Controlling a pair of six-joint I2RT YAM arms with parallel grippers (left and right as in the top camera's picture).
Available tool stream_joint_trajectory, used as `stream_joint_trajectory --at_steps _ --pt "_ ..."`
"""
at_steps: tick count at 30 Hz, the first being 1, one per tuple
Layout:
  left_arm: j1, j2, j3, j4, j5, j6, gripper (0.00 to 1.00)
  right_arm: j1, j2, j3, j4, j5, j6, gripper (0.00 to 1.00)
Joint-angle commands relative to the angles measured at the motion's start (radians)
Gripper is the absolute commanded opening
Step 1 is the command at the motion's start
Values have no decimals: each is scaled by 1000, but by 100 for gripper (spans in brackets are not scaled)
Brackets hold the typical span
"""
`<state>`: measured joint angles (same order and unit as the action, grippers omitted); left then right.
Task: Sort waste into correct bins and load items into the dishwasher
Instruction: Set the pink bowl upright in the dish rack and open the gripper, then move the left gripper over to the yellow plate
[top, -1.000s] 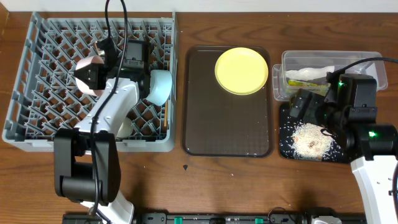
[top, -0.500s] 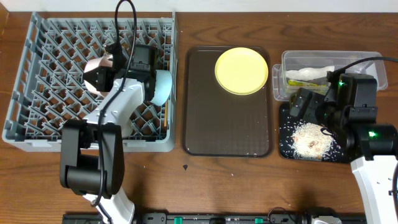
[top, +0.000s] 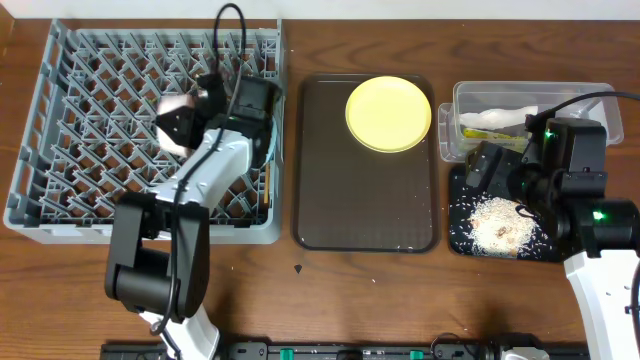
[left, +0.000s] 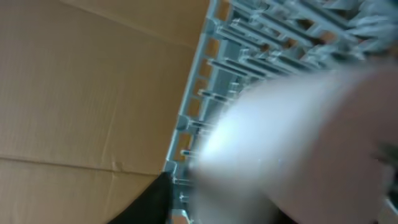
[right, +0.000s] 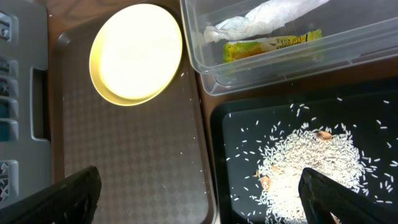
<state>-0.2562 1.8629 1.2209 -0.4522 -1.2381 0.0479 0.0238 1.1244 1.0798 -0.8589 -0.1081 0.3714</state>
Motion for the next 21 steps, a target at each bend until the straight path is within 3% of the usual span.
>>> stream_joint_trajectory --at_steps 1,8,11,18,21 --pt "-41 18 -6 -26 24 -15 44 -4 -5 5 -1 -14 -1 99" --pt "-90 -9 -6 -63 27 -49 50 -4 -5 5 -3 -35 -1 99" --pt "-118 -61 -6 -75 123 -57 53 -4 -5 5 -6 -35 -1 99" --pt "-213 -265 -5 -101 614 -85 58 -4 -5 5 -10 -35 -1 99" --pt "-253 -339 -5 -34 967 -127 58 -4 -5 5 -14 -35 -2 99"
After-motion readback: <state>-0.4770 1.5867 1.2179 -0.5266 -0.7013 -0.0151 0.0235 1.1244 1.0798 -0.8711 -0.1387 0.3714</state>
